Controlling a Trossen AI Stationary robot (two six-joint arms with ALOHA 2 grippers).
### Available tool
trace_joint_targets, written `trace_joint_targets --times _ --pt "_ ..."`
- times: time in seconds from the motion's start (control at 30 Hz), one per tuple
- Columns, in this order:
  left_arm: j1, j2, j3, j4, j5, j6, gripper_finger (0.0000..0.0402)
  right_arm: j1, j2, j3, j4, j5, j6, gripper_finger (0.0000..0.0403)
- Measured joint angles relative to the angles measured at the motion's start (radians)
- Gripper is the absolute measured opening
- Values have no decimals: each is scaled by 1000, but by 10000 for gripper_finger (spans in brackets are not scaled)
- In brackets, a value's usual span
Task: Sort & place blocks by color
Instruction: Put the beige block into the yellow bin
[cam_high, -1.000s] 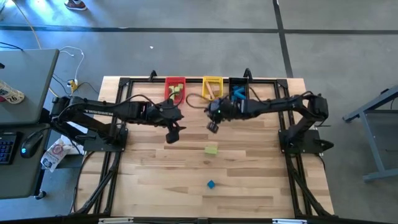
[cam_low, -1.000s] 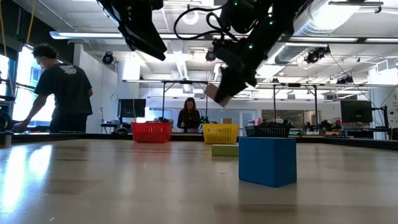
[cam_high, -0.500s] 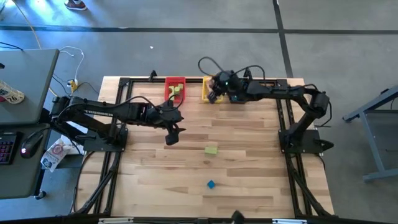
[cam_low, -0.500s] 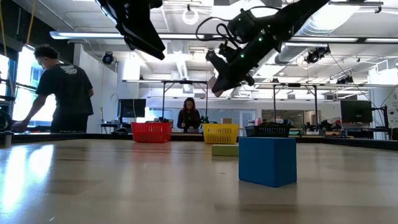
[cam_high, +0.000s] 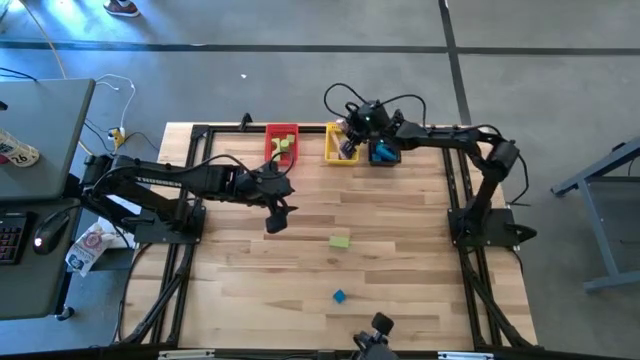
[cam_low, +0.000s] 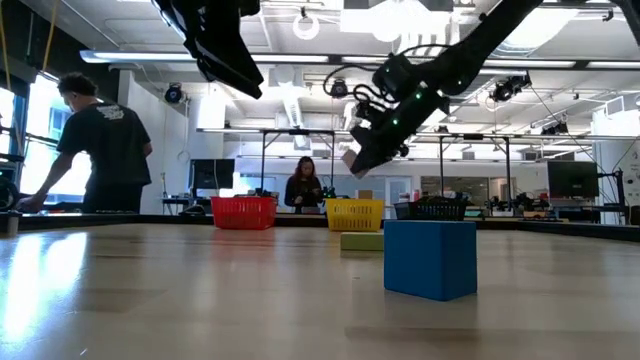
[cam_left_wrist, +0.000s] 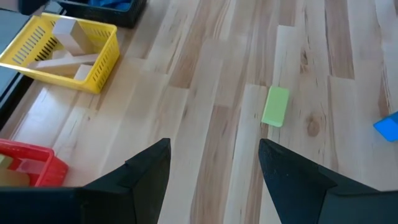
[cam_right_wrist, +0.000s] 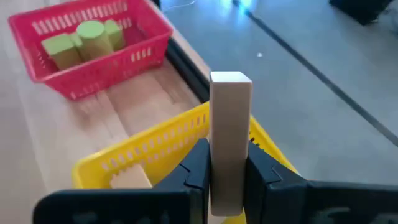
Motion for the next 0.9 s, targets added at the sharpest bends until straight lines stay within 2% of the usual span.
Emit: trace_joint_targets --times 0.1,0.6,0.9 --pt "0 0 0 -9 0 0 229 -13 15 0 -3 -34 -31 33" --pt "-2 0 0 -11 7 -49 229 -33 87 0 -23 -10 -77 36" --pt "-23 0 0 -11 8 -50 229 -32 89 0 -32 19 -35 87"
